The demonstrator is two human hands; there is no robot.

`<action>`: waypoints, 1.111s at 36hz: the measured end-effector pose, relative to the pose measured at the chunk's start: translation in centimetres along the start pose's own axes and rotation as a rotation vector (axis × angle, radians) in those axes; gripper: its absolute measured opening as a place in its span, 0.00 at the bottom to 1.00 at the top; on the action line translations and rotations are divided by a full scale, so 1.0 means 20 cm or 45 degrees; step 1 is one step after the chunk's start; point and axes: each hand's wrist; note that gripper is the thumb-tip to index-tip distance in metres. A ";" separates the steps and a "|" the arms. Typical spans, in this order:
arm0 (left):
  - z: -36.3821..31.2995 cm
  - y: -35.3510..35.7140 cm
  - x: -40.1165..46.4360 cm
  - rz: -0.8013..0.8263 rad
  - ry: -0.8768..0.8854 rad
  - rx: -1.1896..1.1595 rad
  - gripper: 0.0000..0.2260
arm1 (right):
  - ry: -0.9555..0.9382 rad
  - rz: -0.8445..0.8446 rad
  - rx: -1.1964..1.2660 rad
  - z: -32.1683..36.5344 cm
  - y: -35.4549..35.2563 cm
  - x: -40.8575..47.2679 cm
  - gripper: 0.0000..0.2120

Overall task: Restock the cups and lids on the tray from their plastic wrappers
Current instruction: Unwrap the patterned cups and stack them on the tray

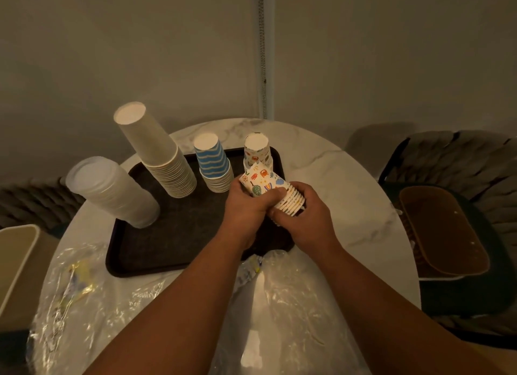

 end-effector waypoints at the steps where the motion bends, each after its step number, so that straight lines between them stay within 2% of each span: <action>1: 0.00 0.01 0.00 -0.008 0.008 0.002 0.29 | 0.001 -0.004 0.002 0.00 0.00 0.00 0.28; 12: 0.00 0.09 0.05 -0.027 0.068 0.001 0.29 | 0.000 0.014 0.025 -0.02 -0.06 0.10 0.30; 17: -0.01 0.12 0.08 -0.043 0.064 -0.071 0.24 | 0.000 0.046 0.035 -0.01 -0.09 0.13 0.30; 22: -0.02 0.13 0.07 0.042 0.050 -0.061 0.31 | -0.014 0.018 0.079 -0.01 -0.09 0.15 0.28; 27: -0.13 0.13 0.08 -0.096 0.244 0.060 0.32 | -0.028 0.003 0.056 -0.02 -0.10 0.15 0.28; 30: -0.27 0.13 0.11 -0.239 0.492 0.274 0.36 | 0.005 -0.002 0.026 -0.04 -0.12 0.15 0.27; 34: -0.35 0.16 0.19 -0.415 0.759 0.508 0.35 | 0.071 -0.035 0.088 -0.05 -0.13 0.16 0.25; 40: -0.28 0.23 0.31 -0.451 0.818 0.619 0.40 | 0.129 -0.065 0.209 -0.08 -0.11 0.19 0.27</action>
Point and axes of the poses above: each hand's wrist, its own x-axis towards the middle knuckle, its own y-axis out of the palm, z = x × y, and after that the axes turned 9 degrees about -z, right-handed
